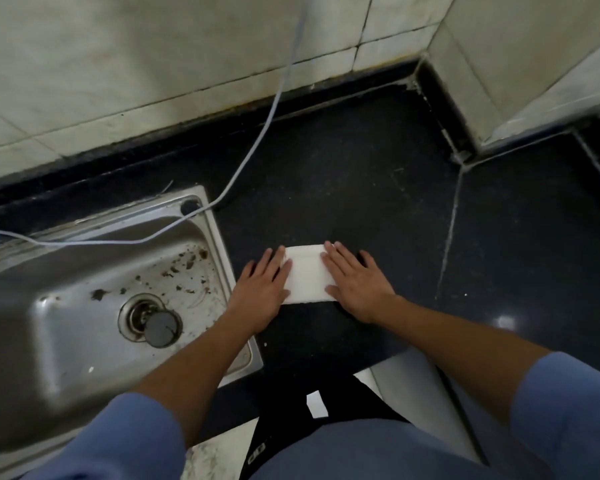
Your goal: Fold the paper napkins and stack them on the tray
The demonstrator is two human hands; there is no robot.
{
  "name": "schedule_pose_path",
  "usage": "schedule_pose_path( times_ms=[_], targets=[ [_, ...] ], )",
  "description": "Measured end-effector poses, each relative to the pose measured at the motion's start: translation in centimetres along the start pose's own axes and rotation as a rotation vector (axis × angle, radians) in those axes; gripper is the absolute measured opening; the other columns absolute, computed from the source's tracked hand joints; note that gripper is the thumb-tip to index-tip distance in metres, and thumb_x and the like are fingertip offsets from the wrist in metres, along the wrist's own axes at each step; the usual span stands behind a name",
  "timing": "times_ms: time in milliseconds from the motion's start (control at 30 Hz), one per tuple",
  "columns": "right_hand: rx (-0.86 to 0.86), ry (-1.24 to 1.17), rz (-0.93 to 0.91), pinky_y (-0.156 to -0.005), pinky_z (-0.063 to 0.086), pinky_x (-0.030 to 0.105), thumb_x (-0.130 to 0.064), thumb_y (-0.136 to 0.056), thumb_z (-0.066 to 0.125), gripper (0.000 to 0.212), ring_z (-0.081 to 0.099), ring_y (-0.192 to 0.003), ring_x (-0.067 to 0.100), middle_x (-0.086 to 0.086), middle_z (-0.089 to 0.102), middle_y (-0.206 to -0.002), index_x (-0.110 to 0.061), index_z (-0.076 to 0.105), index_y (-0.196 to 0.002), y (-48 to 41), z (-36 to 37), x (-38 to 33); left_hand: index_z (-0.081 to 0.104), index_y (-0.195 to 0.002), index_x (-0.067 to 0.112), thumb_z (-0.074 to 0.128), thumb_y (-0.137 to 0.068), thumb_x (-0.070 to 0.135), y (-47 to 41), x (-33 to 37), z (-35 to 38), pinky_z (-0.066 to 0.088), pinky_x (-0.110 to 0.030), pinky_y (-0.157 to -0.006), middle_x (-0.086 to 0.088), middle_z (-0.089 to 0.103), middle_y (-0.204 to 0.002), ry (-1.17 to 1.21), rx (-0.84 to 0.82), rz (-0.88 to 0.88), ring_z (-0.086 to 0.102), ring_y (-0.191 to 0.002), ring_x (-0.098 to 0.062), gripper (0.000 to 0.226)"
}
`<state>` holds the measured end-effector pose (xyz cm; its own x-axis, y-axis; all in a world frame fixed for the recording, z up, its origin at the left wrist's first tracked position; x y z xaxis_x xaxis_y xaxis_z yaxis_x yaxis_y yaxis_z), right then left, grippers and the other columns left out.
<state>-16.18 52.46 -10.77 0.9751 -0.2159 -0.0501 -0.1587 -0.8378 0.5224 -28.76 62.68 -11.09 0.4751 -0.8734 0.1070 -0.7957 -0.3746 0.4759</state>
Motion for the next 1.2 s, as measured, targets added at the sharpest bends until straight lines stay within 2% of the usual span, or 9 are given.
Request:
schedule_pose_path(
  times_ms=[100, 200, 300, 400, 567, 733, 900, 1033, 1200],
  targets=[
    [-0.024, -0.004, -0.016, -0.118, 0.008, 0.051, -0.047, -0.101, 0.022, 0.067, -0.015, -0.147, 0.021, 0.003, -0.021, -0.159, -0.015, -0.007, -0.152, -0.1, -0.1, 0.2, 0.004, -0.152, 0.019, 0.033, -0.1, 0.039, -0.1, 0.2, 0.1, 0.009, -0.046, -0.118, -0.003, -0.013, -0.159, -0.006, 0.011, 0.003, -0.008, -0.147, -0.024, 0.062],
    [-0.044, -0.035, -0.021, -0.117, 0.012, 0.05, -0.047, -0.099, 0.032, 0.068, -0.01, -0.148, 0.022, 0.004, -0.011, -0.161, -0.014, 0.007, -0.153, -0.3, -1.2, 0.2, 0.009, -0.152, 0.018, 0.037, -0.099, 0.039, 0.5, 0.5, -0.6, 0.011, -0.046, -0.118, -0.004, -0.009, -0.16, -0.002, 0.021, -0.022, -0.007, -0.147, -0.026, 0.064],
    [0.064, -0.099, -0.028, -0.113, 0.022, 0.046, -0.043, -0.097, 0.042, 0.056, 0.011, -0.146, 0.025, 0.007, 0.013, -0.16, -0.016, 0.036, -0.145, -1.5, -4.5, 0.5, 0.017, -0.15, 0.018, 0.04, -0.098, 0.038, 2.7, 0.0, -1.6, 0.016, -0.043, -0.117, -0.003, -0.001, -0.16, 0.064, 0.08, -0.114, 0.0, -0.147, -0.024, 0.06],
    [0.118, -0.127, -0.048, -0.102, 0.034, 0.042, -0.043, -0.093, 0.05, 0.053, 0.036, -0.13, 0.026, 0.008, 0.037, -0.145, -0.017, 0.042, -0.139, -3.7, -6.9, 0.1, 0.036, -0.144, 0.016, 0.048, -0.095, 0.034, 6.0, -0.6, -1.5, 0.024, -0.043, -0.112, -0.006, 0.015, -0.159, 0.153, 0.156, -0.214, 0.015, -0.145, -0.027, 0.053],
    [-0.061, -0.112, -0.009, -0.082, 0.042, 0.037, -0.044, -0.084, 0.064, 0.06, 0.055, -0.109, 0.027, 0.009, 0.055, -0.122, -0.014, 0.042, -0.131, -6.3, -6.0, -1.0, 0.063, -0.115, 0.011, 0.062, -0.084, 0.027, 11.5, -1.2, 0.0, 0.048, -0.046, -0.091, -0.015, 0.053, -0.135, 0.268, 0.254, -0.393, 0.051, -0.122, -0.035, 0.035],
    [-0.226, -0.285, 0.034, -0.074, 0.045, 0.03, -0.033, -0.083, 0.067, 0.049, 0.057, -0.102, 0.025, 0.008, 0.056, -0.121, -0.012, 0.049, -0.124, -6.3, -5.1, -1.6, 0.063, -0.114, 0.011, 0.063, -0.085, 0.028, 15.0, -1.5, 1.5, 0.045, -0.045, -0.091, -0.013, 0.056, -0.129, 0.297, 0.253, -0.505, 0.053, -0.116, -0.033, 0.033],
    [-0.149, -0.54, 0.029, -0.056, 0.039, 0.025, -0.023, -0.078, 0.071, 0.02, 0.055, -0.08, 0.017, 0.004, 0.059, -0.099, -0.017, 0.054, -0.087, -4.1, -5.5, -1.9, 0.059, -0.116, 0.016, 0.048, -0.093, 0.034, 14.8, -1.2, -0.1, 0.042, -0.037, -0.091, -0.004, 0.055, -0.119, 0.301, 0.273, -0.434, 0.05, -0.108, -0.024, 0.031],
    [0.014, -0.629, 0.075, -0.056, 0.041, 0.026, -0.02, -0.074, 0.072, 0.026, 0.058, -0.082, 0.018, -0.001, 0.057, -0.092, -0.016, 0.056, -0.095, -0.7, -7.3, -0.7, 0.057, -0.118, 0.019, 0.044, -0.095, 0.037, 13.3, -1.2, -2.6, 0.041, -0.035, -0.092, -0.002, 0.056, -0.117, 0.272, 0.311, -0.343, 0.051, -0.11, -0.022, 0.032],
    [0.222, -0.555, 0.197, -0.056, 0.04, 0.031, -0.031, -0.075, 0.068, 0.021, 0.06, -0.074, 0.024, 0.004, 0.063, -0.081, -0.014, 0.059, -0.084, 5.5, -9.0, 1.4, 0.056, -0.118, 0.018, 0.045, -0.096, 0.035, 12.0, -0.5, -5.7, 0.043, -0.034, -0.09, -0.002, 0.056, -0.114, 0.21, 0.329, -0.144, 0.054, -0.106, -0.021, 0.03]
  ],
)
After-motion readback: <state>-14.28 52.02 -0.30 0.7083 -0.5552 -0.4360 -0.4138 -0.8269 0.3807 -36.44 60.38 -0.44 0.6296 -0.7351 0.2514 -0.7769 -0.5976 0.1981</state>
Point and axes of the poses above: each hand's wrist, its own y-axis away from the middle knuckle, its own z-axis out of the palm, x = y × z, the point moved 8 cm from there along -y, towards the middle knuckle
